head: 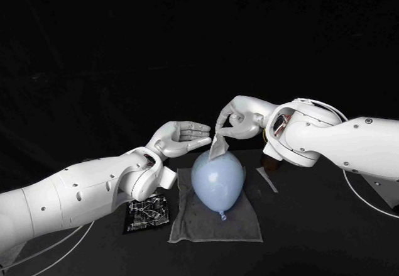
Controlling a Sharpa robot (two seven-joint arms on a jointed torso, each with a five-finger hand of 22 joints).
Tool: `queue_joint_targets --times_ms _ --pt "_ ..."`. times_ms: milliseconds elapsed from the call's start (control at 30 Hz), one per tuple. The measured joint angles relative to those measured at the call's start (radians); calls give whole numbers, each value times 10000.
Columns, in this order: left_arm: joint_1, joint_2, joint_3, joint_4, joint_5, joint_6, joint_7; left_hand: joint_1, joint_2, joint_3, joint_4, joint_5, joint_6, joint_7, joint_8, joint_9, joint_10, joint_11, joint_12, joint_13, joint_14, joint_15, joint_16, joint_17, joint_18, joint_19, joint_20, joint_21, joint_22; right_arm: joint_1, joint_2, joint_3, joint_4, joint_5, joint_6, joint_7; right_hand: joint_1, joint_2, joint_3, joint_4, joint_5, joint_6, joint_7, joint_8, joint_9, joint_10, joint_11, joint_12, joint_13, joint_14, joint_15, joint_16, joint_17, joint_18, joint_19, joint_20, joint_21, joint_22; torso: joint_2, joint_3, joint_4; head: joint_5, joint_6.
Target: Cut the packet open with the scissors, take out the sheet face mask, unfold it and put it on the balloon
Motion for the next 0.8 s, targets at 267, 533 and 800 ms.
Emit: queue_joint_targets --times_ms 267,533,800 --pt "-23 6 2 -16 164 125 51 56 126 -56 -2 0 122 48 1 23 203 26 0 -1 98 17 0 -38 0 34 -35 0 0 37 35 8 -18 -56 -40 -23 12 12 -1 0 0 -17 16 0 0 0 0 0 -2 -15 14 -20 0 0 -2 1 0 -2 -1 -1 -5 -24 46" --pt "-60 248 2 -115 148 149 10 56 125 -180 -14 0 157 14 1 23 203 26 -35 -14 103 73 -181 -144 0 -133 -19 0 -15 100 190 22 -89 -90 -117 -43 23 23 -1 1 -2 -4 -2 1 0 0 0 0 5 -15 15 -38 -1 0 -4 2 0 -8 1 -1 -13 -52 91" --pt "-66 439 2 -260 16 -65 -137 110 72 -180 -14 0 64 29 -67 -14 115 52 -67 -20 66 110 -280 -201 -2 -204 -18 1 -20 160 319 42 -109 -107 -212 -58 23 23 29 -30 -6 -15 -19 1 0 0 0 0 6 -15 15 -43 -9 0 -5 3 0 -4 1 0 -13 -63 131"
